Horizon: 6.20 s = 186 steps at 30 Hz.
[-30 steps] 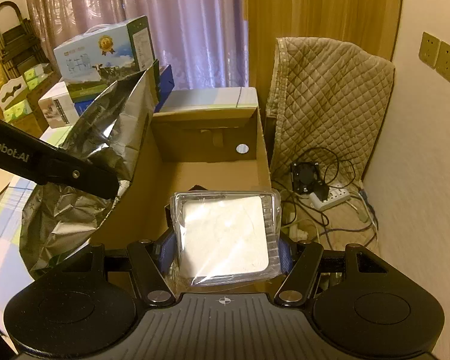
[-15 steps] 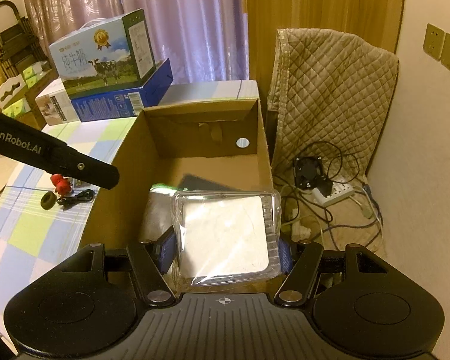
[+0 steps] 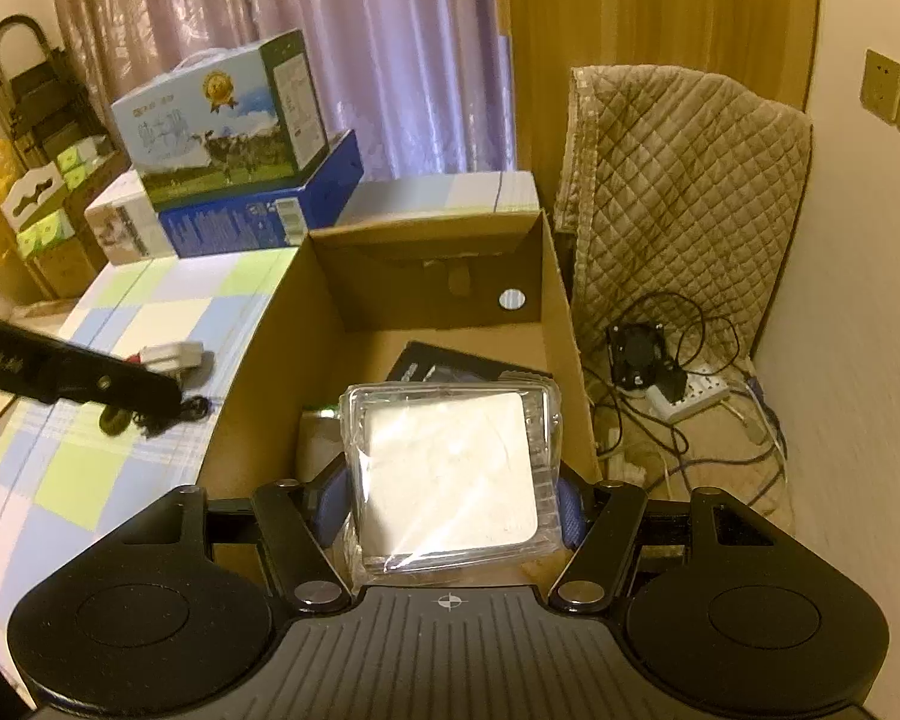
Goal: Organize objects
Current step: 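Lower the white packet into the cardboard box and open the right gripper, then move both grippers back toward the remaining items on the table, then grasp the black coiled cable with the right gripper, then grasp the brown ring hair tie with the left gripper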
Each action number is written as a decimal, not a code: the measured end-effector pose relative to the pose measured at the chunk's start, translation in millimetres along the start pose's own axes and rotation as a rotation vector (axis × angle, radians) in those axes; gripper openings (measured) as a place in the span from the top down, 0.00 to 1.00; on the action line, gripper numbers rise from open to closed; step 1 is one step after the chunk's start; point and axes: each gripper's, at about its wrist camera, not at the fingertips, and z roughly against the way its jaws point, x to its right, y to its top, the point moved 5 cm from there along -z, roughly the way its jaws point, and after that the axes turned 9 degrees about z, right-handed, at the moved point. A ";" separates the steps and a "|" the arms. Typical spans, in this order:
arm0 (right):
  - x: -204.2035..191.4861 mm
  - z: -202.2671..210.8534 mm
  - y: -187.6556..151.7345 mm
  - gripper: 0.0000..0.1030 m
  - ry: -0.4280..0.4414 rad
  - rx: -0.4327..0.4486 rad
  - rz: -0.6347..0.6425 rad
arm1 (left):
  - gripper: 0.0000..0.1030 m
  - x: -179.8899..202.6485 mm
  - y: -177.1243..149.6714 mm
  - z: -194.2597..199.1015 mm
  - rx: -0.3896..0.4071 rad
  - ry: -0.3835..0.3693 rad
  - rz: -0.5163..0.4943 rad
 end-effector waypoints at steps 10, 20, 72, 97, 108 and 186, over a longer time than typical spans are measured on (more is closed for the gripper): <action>14.2 11.2 1.2 0.28 -0.017 0.068 -0.110 | 0.64 -20.0 -3.2 18.5 0.061 0.031 -0.023; -18.1 39.5 -19.1 0.28 0.017 0.069 -0.120 | 0.51 -53.2 -34.3 48.8 0.135 0.064 -0.007; -230.6 32.8 -40.6 0.28 0.212 0.028 0.035 | 0.01 -239.1 -176.1 177.5 0.337 0.320 0.188; -270.0 -115.6 7.4 0.37 0.280 -0.013 0.590 | 0.01 -310.3 -95.7 93.1 0.266 0.335 0.035; -276.7 -197.6 11.7 0.50 0.296 -0.057 0.935 | 0.07 -331.8 -56.6 33.2 0.241 0.310 -0.073; -262.6 -235.8 -15.8 0.89 0.162 -0.017 0.242 | 0.87 -333.2 -54.6 -48.4 0.212 0.303 -0.052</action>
